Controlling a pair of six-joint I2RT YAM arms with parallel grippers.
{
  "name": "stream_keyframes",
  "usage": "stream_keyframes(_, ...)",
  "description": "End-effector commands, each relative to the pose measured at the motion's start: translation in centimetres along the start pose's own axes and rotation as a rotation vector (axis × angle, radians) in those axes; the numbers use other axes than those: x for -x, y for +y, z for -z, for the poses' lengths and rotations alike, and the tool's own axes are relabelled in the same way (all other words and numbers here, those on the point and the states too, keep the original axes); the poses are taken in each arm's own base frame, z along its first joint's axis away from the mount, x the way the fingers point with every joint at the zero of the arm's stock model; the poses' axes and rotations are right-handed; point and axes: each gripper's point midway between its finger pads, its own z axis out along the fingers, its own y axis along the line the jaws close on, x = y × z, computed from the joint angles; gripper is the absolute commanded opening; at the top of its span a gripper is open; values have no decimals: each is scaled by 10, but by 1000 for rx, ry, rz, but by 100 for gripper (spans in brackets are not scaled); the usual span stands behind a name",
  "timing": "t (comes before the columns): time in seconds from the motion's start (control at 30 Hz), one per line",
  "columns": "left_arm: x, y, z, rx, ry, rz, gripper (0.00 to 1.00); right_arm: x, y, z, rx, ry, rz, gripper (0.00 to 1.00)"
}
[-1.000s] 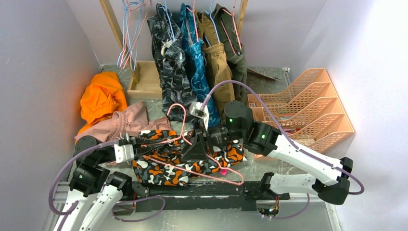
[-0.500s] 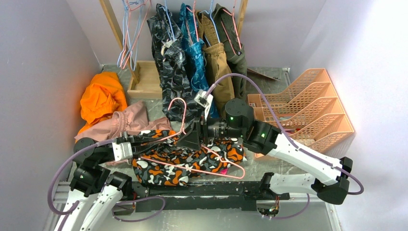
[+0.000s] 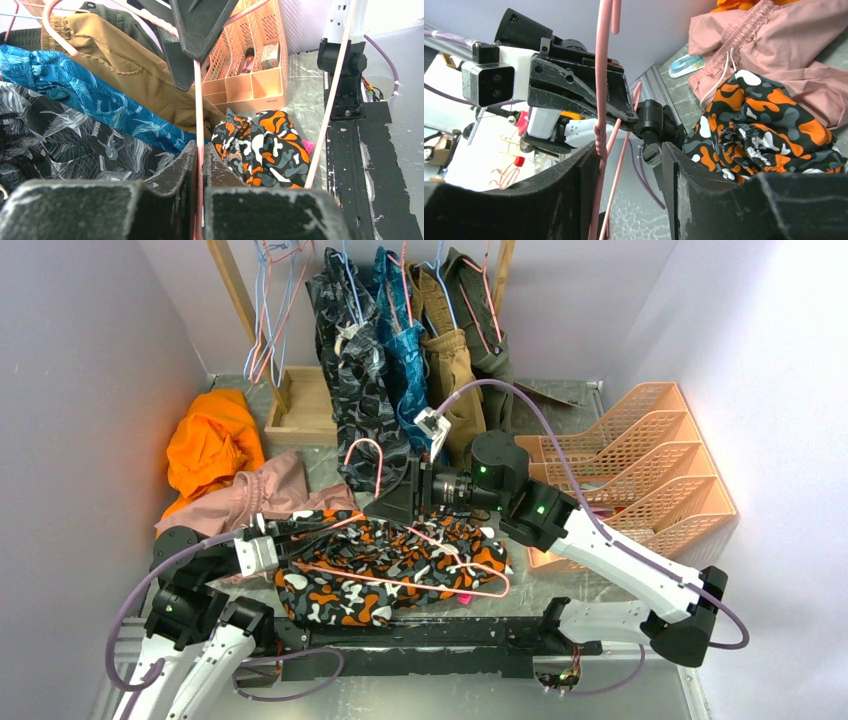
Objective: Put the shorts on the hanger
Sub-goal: Hang the shorts on the hanger.
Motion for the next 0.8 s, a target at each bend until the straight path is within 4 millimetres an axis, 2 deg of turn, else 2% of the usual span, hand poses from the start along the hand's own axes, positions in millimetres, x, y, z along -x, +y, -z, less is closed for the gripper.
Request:
stream_keyframes(0.0,6,3,1,11,-2,-41,7,8,6,-4,28,-6,-1,51)
stream_keyframes(0.07,4,3,2,12,4,-38,7,8,7,-4,30,-4,9,42)
stream_keyframes(0.23,3,6,2,26,14,-33,7,5,9,-5,42,37,41,2)
stream_keyframes(0.27,3,8,2,42,16,-28,8,5,8,-4,40,42,63,0)
stream_keyframes(0.3,3,11,2,60,17,-21,15,7,7,-1,27,38,86,0)
stream_keyframes(0.37,1,16,3,91,25,7,42,12,1,6,-25,20,157,0)
stream_keyframes(0.4,-1,18,3,107,32,26,64,16,-3,12,-58,5,205,0)
stream_keyframes(0.43,-4,19,3,117,42,46,95,19,-8,17,-93,-16,248,0)
stream_keyframes(0.47,-6,20,3,129,53,71,99,23,-16,23,-138,-39,292,0)
stream_keyframes(0.57,-12,25,4,181,75,188,99,29,-34,45,-234,-122,406,0)
stream_keyframes(0.67,-14,32,4,256,62,339,99,30,-39,63,-250,-232,461,0)
stream_keyframes(0.77,-15,34,2,297,38,489,99,11,-42,70,-180,-314,459,0)
